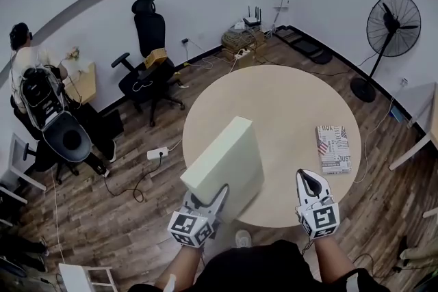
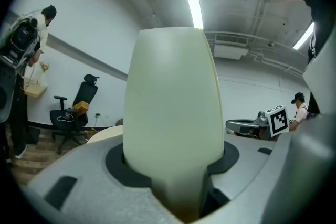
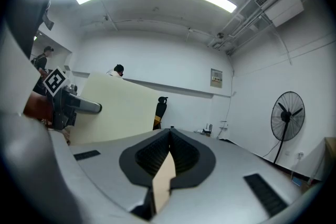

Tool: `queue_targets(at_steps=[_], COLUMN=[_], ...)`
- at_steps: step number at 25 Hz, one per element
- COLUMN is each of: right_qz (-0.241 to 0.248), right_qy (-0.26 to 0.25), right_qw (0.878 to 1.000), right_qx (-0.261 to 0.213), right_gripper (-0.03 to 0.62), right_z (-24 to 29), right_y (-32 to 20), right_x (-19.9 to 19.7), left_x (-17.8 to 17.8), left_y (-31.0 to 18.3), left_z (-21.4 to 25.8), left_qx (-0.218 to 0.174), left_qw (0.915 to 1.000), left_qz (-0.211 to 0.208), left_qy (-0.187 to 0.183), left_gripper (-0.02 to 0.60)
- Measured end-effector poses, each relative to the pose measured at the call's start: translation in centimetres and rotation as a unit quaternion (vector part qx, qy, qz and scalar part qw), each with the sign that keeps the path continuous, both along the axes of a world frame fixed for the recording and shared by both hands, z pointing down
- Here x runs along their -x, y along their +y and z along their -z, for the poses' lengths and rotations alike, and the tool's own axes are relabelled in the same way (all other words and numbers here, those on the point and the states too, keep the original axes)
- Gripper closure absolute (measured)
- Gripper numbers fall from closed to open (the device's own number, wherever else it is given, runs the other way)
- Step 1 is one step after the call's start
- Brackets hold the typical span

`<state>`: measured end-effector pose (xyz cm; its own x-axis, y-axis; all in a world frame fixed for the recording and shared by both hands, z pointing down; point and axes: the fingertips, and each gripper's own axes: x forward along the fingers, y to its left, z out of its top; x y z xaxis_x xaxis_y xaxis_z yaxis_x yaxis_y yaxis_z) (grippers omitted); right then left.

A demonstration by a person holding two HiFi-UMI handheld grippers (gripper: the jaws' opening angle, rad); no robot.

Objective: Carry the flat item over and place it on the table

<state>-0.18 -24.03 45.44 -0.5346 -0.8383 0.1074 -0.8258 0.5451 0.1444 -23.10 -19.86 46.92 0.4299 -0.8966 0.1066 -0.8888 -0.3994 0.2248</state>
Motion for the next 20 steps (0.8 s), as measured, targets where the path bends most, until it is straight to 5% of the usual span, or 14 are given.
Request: queue_targets(at_steps=[7,11,20], right_qz=[-0.07,-0.084,-0.094], right_qy=[-0.043,-0.041,-0.017], right_qw=[0.997,0.996,0.995], right_qx=[-0.013,-0.008,0.026], right_gripper=[0.597,0.597,0.597], right_z=[1.2,0.9,-1.5], right_y=[-3.9,-5.4,-6.6], right_x=[-3.0,-5.1,-9.2], left_x=[-0.1,-1.6,-4.2], left_y=[-3.2,-4.9,-8.7], left_z=[-0.9,-1.7,-6.6], left_qx=[0.024,0.044,0.151], left_qw=[0.9995,0.9967,0.9716], left_qz=[-0.018,-0.05,-0.1], left_qy=[0.003,0.047,0.153], left_gripper=[0.341,0.341,0.341])
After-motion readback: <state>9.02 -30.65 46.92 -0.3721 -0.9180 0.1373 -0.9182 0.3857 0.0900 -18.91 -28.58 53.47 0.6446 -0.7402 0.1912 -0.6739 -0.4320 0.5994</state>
